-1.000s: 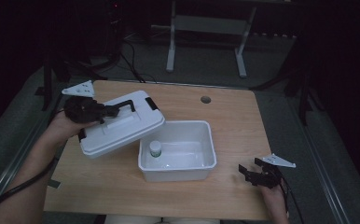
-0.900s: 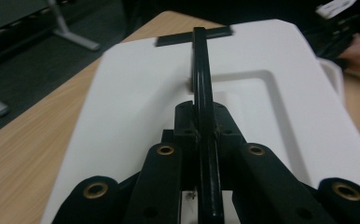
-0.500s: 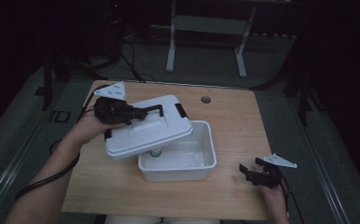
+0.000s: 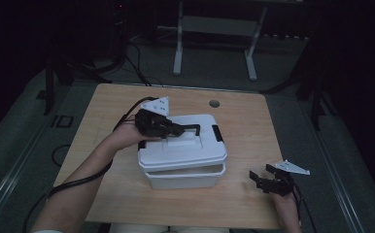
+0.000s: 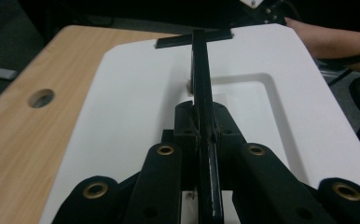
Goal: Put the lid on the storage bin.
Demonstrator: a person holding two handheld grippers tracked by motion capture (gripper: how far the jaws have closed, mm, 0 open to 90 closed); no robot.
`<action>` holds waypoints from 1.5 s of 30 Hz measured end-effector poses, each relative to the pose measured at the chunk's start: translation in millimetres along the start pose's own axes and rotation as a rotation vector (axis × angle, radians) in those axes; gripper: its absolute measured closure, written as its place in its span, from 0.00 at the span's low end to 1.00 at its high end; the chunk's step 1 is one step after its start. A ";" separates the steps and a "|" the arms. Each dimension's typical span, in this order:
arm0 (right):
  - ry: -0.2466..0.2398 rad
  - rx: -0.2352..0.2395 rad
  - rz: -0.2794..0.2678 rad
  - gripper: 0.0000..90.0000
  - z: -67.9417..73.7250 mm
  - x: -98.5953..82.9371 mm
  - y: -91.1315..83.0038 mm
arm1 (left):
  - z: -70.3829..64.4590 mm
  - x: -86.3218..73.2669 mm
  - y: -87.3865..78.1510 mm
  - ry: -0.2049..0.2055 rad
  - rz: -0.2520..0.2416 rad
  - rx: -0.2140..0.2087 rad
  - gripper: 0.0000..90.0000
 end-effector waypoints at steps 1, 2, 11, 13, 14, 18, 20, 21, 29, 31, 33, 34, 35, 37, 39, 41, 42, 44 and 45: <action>0.001 0.001 0.001 0.16 0.0 -0.2 0.0 | -0.6 0.0 3.0 0.002 0.002 -0.004 0.93; 0.002 0.002 0.000 0.16 0.0 -0.2 -0.1 | -1.6 -0.2 7.5 0.004 0.010 -0.018 0.93; 0.003 0.003 0.002 0.16 -1.1 -1.2 -0.5 | -2.9 -8.6 20.6 0.006 0.056 -0.046 0.92; 0.006 0.004 0.002 0.16 -1.2 -1.3 -0.7 | -2.6 -11.3 22.4 -0.003 0.058 -0.052 0.93; 0.008 0.004 0.000 0.16 -1.3 -1.3 -0.8 | -2.4 -12.4 23.1 -0.006 0.059 -0.048 0.92; 0.008 0.006 -0.003 0.16 -1.6 -1.3 -1.0 | -0.1 -16.4 25.5 -0.015 0.063 -0.050 0.92; 0.010 0.007 -0.001 0.16 -1.5 -1.5 -0.8 | 0.2 -17.7 26.3 -0.017 0.060 -0.056 0.92; 0.010 0.007 -0.001 0.16 -1.5 -1.5 -0.8 | 0.0 -18.3 27.0 -0.019 0.064 -0.055 0.92; 0.011 0.009 0.005 0.16 -0.9 -2.4 -0.9 | 6.8 -26.7 31.2 -0.042 0.057 -0.075 0.92; 0.014 0.010 0.003 0.16 -1.3 -2.5 -1.2 | 8.2 -29.2 29.7 -0.056 0.040 -0.083 0.92; 0.015 0.008 0.002 0.16 -1.7 -2.5 -1.2 | 8.2 -29.9 29.2 -0.063 0.033 -0.085 0.92; 0.014 0.009 0.002 0.16 -1.6 -2.4 -1.0 | 7.9 -29.7 29.1 -0.058 0.034 -0.082 0.92; 0.014 0.010 0.003 0.16 -1.4 -2.4 -0.9 | 8.2 -29.3 28.8 -0.055 0.038 -0.070 0.91; 0.013 0.011 0.003 0.16 -1.0 -2.3 -0.8 | 9.0 -28.4 27.5 -0.073 0.034 -0.067 0.82; 0.014 0.012 0.003 0.16 -1.1 -2.4 -0.9 | 9.9 -27.3 24.5 -0.083 0.032 -0.050 0.70; 0.016 0.012 0.003 0.16 -1.3 -2.5 -1.2 | 11.8 -27.5 21.8 -0.101 0.032 -0.012 0.55; 0.016 0.012 0.003 0.16 -1.3 -2.6 -1.2 | 12.8 -27.9 20.4 -0.107 0.040 -0.004 0.49; 0.015 0.014 0.005 0.16 -1.0 -2.5 -1.0 | 14.6 -28.8 17.1 -0.120 0.038 0.021 0.39; 0.014 0.014 0.005 0.16 -1.0 -2.5 -0.9 | 15.2 -29.3 15.2 -0.132 0.039 0.022 0.36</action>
Point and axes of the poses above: each handheld gripper's, and its own axes: y roughly forward along the jaws, x roughly out of its top, z roughly to its left, the point moved 3 cm from there along y, roughly forward along the jaws, and after that the axes turned 6 degrees about -y, right-handed, at the moved point
